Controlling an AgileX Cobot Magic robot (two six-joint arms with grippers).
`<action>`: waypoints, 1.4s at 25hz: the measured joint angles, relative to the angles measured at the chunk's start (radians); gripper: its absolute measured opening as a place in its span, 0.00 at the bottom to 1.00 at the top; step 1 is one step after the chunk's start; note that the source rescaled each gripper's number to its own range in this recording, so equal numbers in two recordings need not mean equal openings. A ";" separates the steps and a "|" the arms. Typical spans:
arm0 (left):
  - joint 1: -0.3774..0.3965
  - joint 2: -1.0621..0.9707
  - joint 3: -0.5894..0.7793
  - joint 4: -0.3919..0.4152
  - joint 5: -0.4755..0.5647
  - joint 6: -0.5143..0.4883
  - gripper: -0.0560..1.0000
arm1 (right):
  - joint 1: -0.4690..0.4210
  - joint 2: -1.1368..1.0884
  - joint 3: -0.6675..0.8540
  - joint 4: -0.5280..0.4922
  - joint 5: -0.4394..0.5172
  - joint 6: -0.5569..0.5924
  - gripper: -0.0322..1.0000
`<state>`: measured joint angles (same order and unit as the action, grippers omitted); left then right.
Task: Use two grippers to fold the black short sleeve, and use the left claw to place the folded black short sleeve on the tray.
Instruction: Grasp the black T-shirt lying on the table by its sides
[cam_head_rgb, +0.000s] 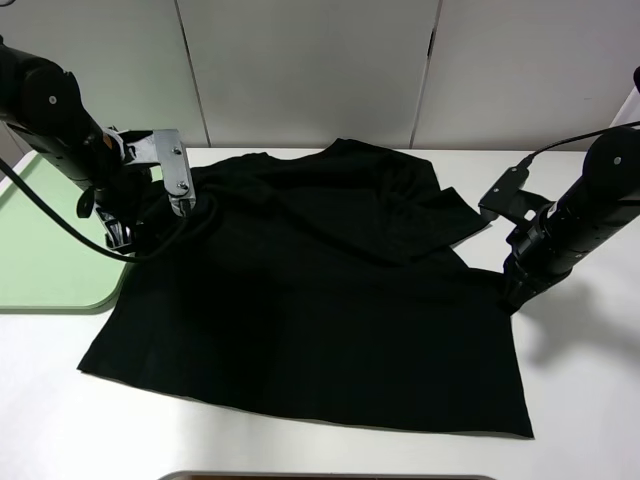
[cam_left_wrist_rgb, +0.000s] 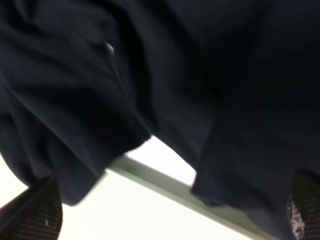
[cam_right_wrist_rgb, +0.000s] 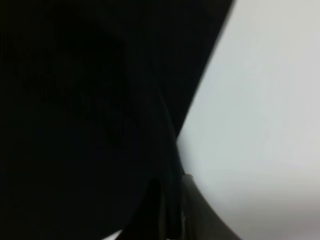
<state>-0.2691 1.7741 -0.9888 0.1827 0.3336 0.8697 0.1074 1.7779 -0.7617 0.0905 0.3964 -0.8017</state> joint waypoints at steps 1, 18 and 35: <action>0.000 0.007 0.000 0.000 -0.008 0.000 0.88 | 0.000 0.000 0.000 0.000 0.000 0.000 0.03; 0.000 0.115 -0.035 -0.174 0.081 0.006 0.79 | 0.000 0.000 0.000 0.003 0.000 0.000 0.03; 0.000 0.162 -0.038 -0.201 0.133 0.006 0.78 | 0.000 0.000 0.000 0.007 0.000 0.004 0.03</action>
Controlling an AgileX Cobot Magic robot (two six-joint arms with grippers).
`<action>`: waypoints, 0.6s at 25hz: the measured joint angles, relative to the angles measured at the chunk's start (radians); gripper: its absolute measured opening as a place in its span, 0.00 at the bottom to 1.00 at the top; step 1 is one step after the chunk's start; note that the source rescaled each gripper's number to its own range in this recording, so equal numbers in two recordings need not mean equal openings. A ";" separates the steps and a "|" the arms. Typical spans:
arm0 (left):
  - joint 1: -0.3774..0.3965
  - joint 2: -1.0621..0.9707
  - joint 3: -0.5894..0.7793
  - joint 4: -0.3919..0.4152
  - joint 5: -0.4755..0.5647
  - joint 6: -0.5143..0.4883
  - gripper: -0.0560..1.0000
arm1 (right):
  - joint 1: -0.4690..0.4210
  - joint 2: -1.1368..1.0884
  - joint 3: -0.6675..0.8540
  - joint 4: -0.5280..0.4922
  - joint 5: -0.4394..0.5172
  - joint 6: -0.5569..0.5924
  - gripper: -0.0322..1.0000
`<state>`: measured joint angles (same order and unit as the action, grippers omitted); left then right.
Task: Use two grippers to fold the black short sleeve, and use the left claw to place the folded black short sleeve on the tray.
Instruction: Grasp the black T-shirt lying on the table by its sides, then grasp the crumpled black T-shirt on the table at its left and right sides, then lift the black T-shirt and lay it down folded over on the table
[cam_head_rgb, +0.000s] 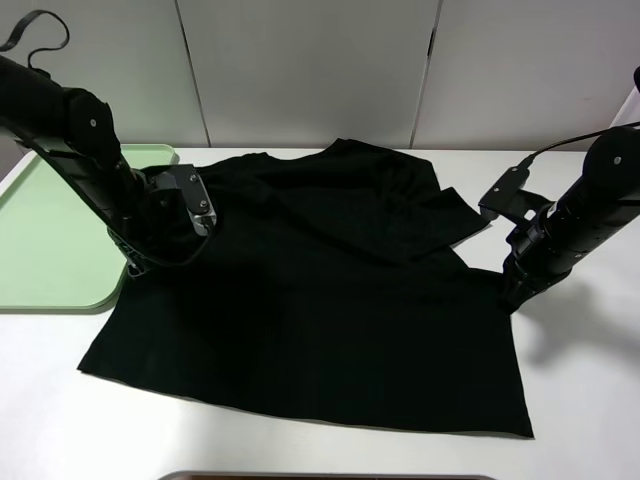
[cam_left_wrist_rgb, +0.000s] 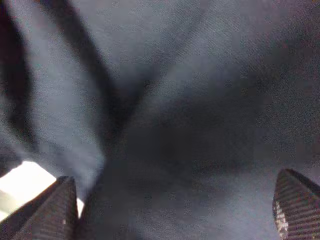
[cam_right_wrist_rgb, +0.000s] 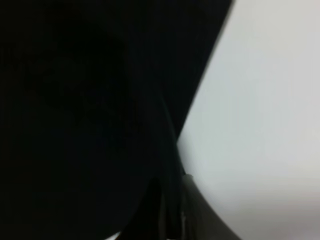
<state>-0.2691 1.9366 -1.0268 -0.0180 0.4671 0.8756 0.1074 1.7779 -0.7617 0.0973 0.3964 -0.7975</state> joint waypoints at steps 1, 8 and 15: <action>0.000 0.010 0.000 0.000 0.002 0.000 0.78 | 0.000 0.000 0.000 0.000 0.000 0.000 0.03; 0.000 0.019 -0.001 0.000 0.001 0.001 0.77 | 0.000 0.000 0.000 0.000 0.000 0.000 0.03; 0.000 0.019 -0.001 0.001 -0.010 0.001 0.49 | 0.000 0.000 0.000 0.001 0.000 0.000 0.03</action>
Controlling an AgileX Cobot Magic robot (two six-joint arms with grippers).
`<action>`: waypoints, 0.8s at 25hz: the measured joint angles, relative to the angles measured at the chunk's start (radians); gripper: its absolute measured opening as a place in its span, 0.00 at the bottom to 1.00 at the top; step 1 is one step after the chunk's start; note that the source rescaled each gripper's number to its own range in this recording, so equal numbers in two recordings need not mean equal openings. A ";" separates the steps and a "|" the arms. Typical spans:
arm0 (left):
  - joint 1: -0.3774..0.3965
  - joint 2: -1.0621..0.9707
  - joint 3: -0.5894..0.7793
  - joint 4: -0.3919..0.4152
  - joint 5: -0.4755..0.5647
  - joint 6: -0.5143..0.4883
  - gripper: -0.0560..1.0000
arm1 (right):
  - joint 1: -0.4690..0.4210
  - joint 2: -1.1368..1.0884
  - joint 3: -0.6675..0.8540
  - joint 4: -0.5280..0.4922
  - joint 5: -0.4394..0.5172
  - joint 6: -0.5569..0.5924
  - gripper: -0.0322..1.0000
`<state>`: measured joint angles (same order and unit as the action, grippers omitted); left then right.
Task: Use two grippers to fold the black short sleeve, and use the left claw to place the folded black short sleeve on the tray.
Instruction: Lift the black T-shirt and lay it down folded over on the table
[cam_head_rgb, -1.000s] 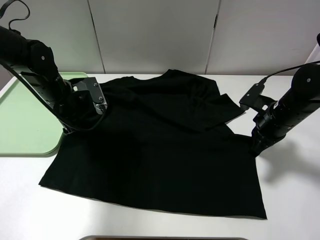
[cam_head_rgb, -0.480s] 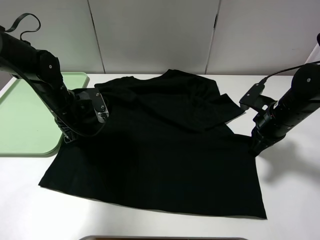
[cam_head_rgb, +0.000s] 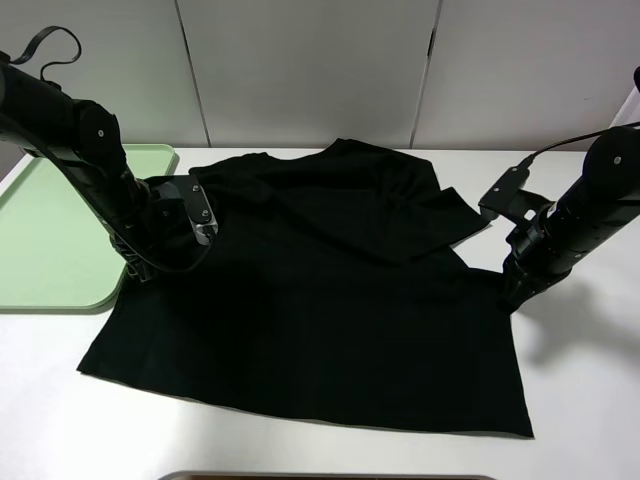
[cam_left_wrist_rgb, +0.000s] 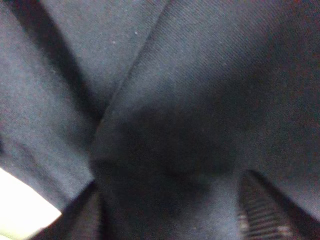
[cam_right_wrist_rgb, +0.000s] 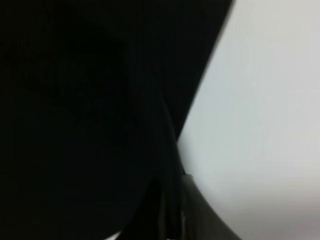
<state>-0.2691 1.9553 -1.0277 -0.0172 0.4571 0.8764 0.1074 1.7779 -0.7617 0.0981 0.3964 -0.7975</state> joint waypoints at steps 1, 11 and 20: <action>0.000 0.000 0.000 0.000 -0.004 0.000 0.44 | 0.000 0.000 0.000 0.000 0.000 0.000 0.03; 0.000 -0.007 0.000 0.000 -0.028 -0.007 0.09 | 0.000 0.000 0.000 0.000 -0.016 0.001 0.03; 0.000 -0.083 0.000 0.000 -0.013 -0.094 0.05 | 0.000 0.000 0.000 -0.003 -0.086 0.205 0.03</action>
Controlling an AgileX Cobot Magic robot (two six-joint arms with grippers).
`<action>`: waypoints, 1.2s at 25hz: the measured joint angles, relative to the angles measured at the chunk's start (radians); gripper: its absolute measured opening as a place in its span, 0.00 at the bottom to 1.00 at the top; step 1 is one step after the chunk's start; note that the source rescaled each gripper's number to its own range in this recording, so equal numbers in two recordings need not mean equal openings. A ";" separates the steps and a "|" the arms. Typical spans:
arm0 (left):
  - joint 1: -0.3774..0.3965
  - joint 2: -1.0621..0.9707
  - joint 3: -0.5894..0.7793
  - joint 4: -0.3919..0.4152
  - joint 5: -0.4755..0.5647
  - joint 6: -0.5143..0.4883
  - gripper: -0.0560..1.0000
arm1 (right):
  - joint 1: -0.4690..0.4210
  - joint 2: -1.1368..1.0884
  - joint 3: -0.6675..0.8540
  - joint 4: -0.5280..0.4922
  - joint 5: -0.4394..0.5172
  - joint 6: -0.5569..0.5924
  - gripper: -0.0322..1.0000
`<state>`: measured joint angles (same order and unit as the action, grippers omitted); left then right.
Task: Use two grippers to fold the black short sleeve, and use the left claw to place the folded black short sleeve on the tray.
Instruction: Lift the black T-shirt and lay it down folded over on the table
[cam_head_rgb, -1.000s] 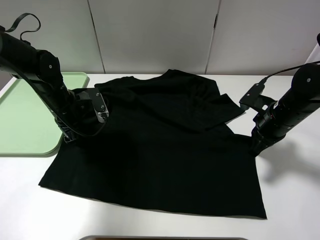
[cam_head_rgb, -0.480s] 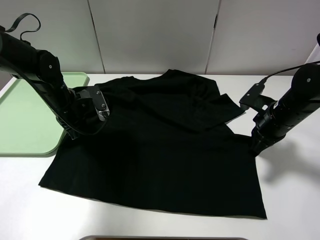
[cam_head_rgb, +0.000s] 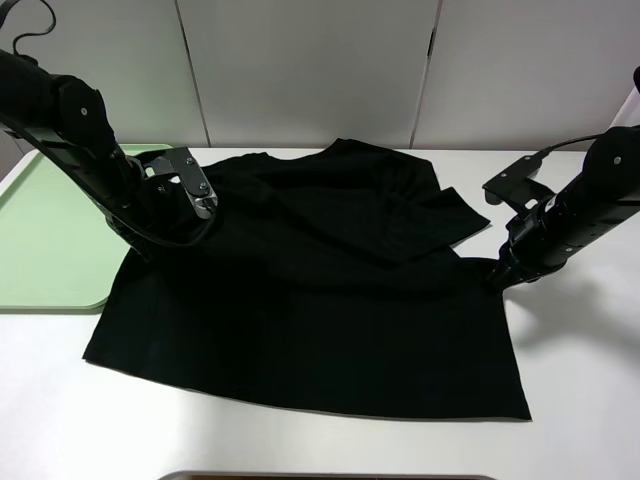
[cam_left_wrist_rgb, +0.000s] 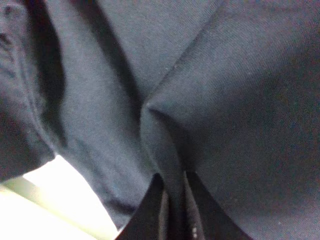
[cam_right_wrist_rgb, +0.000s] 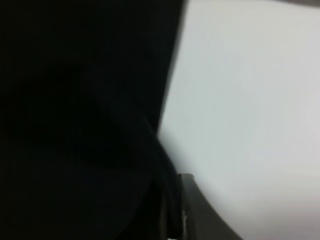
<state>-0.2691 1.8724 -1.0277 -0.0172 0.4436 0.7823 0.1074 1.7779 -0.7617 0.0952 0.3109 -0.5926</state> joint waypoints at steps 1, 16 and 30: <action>0.000 -0.004 0.000 0.000 0.011 -0.010 0.05 | 0.000 -0.001 0.000 -0.001 -0.003 0.031 0.03; 0.000 -0.193 0.000 -0.004 0.105 -0.273 0.05 | 0.000 -0.295 0.000 -0.005 -0.008 0.234 0.03; -0.001 -0.626 0.001 -0.172 0.203 -0.280 0.05 | 0.000 -0.649 0.001 -0.008 0.135 0.252 0.03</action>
<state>-0.2700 1.2464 -1.0268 -0.1892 0.6467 0.5019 0.1074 1.1289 -0.7608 0.0873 0.4455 -0.3405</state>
